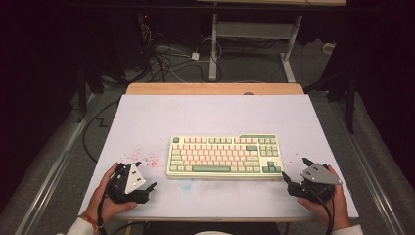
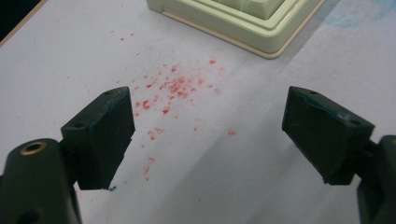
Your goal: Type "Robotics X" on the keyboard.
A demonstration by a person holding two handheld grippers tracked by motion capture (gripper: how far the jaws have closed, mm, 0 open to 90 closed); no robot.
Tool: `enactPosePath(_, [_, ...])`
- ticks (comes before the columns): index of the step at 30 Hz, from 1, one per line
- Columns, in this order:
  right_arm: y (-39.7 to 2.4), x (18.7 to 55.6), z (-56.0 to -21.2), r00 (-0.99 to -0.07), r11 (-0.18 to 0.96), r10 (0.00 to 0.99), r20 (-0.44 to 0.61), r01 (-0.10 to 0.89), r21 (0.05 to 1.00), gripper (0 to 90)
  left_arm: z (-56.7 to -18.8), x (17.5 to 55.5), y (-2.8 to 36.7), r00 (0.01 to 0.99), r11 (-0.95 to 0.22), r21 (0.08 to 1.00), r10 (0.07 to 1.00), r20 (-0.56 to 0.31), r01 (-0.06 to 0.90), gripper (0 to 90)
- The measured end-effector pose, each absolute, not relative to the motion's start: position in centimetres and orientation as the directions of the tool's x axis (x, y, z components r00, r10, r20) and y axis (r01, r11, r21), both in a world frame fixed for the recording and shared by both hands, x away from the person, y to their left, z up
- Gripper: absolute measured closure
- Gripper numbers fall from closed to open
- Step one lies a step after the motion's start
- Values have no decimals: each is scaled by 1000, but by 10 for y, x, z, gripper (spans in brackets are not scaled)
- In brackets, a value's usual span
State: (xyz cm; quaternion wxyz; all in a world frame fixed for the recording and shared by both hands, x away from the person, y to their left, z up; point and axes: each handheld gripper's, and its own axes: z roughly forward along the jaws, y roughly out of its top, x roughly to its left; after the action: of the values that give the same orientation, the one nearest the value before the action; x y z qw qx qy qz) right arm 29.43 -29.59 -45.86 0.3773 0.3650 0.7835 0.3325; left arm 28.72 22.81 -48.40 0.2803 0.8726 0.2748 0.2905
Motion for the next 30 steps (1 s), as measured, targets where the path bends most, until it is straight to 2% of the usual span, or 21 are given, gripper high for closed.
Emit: enactPosePath(30, [-287,291,-459,-474,549,796,-376,303,779,200,-485,287,226,689,-696,646,635,349,314,162])
